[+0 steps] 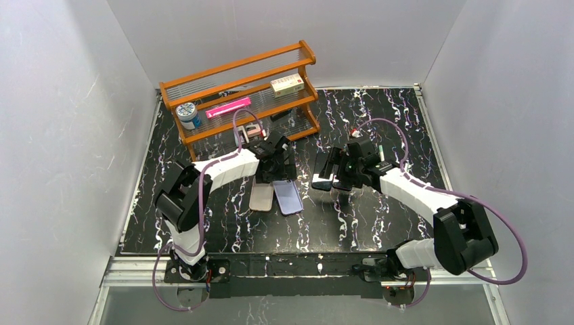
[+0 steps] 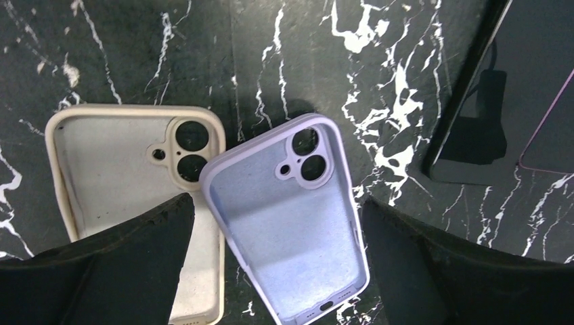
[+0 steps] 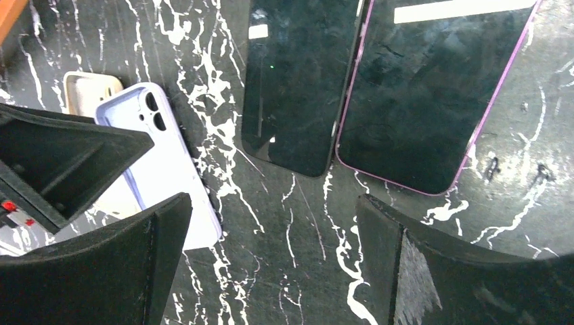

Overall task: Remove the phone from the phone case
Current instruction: Move the phone to the center of the board.

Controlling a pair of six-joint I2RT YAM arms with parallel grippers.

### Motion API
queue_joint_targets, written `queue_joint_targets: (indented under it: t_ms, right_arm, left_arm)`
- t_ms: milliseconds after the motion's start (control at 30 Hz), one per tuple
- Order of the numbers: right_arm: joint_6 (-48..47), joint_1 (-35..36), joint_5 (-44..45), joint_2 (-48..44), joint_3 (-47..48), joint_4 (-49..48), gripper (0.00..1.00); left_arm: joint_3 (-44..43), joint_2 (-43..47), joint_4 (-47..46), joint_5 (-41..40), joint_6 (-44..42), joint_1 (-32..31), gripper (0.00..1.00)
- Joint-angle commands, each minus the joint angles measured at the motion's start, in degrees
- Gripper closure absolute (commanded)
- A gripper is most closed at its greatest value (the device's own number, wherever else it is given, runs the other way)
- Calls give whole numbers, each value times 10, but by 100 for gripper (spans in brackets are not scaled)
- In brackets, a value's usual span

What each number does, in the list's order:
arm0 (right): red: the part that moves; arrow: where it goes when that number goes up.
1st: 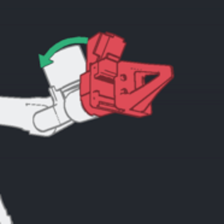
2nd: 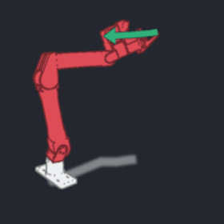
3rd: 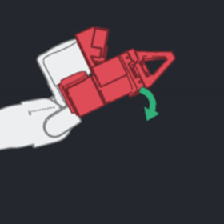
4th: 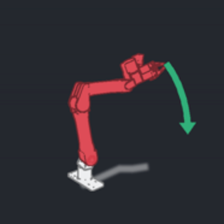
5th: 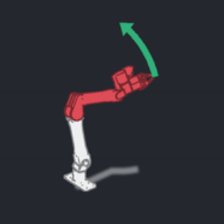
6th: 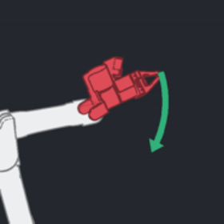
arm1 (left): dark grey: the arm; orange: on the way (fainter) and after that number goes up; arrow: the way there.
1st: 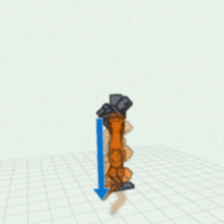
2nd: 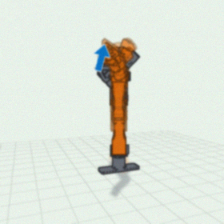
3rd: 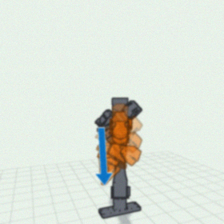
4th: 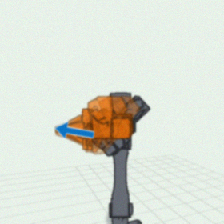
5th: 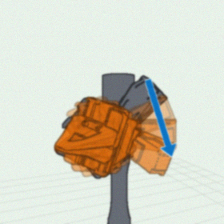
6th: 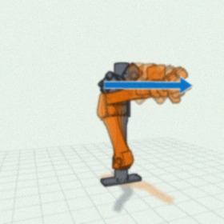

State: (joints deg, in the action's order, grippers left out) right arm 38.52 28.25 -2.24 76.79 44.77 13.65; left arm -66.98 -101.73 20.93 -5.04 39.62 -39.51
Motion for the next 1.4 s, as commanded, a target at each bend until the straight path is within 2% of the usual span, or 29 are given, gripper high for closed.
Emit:
queue_joint_targets:
  t_ms: [0,467,667,867,967,1167,1367]
  right_arm:
    - [-12,-3,37,-23,-8,9,1]
    - [-25,-16,62,-55,-18,28,1]
    - [-35,-22,71,-81,-26,40,1]
    - [-55,-31,120,-122,-38,74,1]
    - [-62,-36,151,-144,-42,95,1]
    - [-63,-41,199,-198,-56,121,1]
    - [-39,-42,259,-248,-74,152,1]
  left_arm:
    - [-31,-12,3,12,-14,0,9]
    - [-81,-45,-9,27,-23,-10,9]
    - [-73,-13,5,9,-24,-15,9]
    - [-49,-3,3,32,-1,-79,9]
    - [-54,-17,4,18,3,-112,9]
    - [-66,-20,9,-12,19,-145,11]
    - [-106,-71,-3,4,20,-183,11]
